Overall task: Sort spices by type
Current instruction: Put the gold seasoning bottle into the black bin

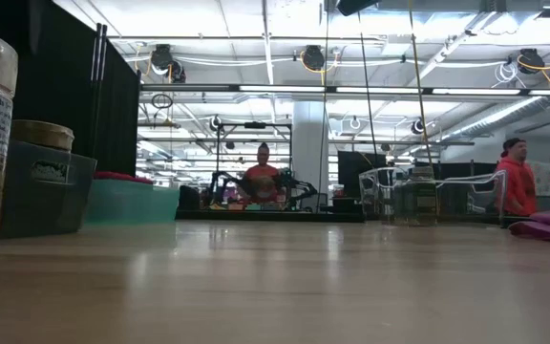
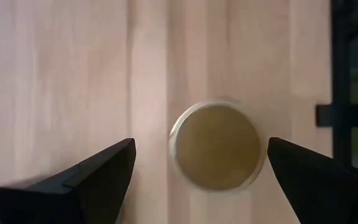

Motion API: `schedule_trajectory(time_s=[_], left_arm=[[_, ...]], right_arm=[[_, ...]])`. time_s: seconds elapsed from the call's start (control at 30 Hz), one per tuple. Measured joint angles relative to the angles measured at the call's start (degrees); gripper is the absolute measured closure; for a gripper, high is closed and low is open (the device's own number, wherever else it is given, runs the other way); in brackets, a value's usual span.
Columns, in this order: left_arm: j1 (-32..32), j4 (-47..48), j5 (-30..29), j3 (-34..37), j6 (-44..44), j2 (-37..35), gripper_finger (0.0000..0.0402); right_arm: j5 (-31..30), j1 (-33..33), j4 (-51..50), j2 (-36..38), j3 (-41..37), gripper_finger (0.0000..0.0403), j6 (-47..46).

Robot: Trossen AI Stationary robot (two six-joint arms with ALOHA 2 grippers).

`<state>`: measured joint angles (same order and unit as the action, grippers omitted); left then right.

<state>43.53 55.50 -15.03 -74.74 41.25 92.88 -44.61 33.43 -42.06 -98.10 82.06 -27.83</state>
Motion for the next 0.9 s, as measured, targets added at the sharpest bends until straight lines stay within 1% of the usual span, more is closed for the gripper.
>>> schedule_trajectory(time_s=[0.07, 0.2, 0.3, 0.47, 0.7, 0.8, 0.9], left_arm=[[0.0, -1.5, 0.0, 0.3, -1.5, 0.5, 0.0034], [0.0, -0.6, 0.4, 0.3, -1.4, 1.6, 0.0034], [0.0, -1.7, 2.0, 0.3, -1.5, 1.8, 0.0034], [0.0, -1.7, 2.3, 0.3, -1.6, 1.8, 0.0034], [-0.4, -1.2, 2.5, 0.3, -3.1, 1.7, 0.0034], [-0.9, -0.8, 4.5, 0.1, -4.5, 1.7, 0.0034], [-1.2, 0.8, 4.8, -1.0, -5.8, 1.7, 0.0034]], right_arm=[[0.0, 0.0, 0.0, 0.0, 0.0, 0.0403, 0.0], [0.0, 0.0, 0.0, 0.0, 0.0, 0.0403, 0.0], [0.0, 0.0, 0.0, 0.0, 0.0, 0.0403, 0.0], [0.0, 0.0, 0.0, 0.0, 0.0, 0.0403, -0.2], [0.0, 0.0, -0.1, 0.0, 0.0, 0.0403, -0.2], [-0.1, 0.0, -0.1, 0.0, 0.0, 0.0403, -0.2], [-0.1, -0.1, -0.2, 0.0, 0.0, 0.0403, -0.1]])
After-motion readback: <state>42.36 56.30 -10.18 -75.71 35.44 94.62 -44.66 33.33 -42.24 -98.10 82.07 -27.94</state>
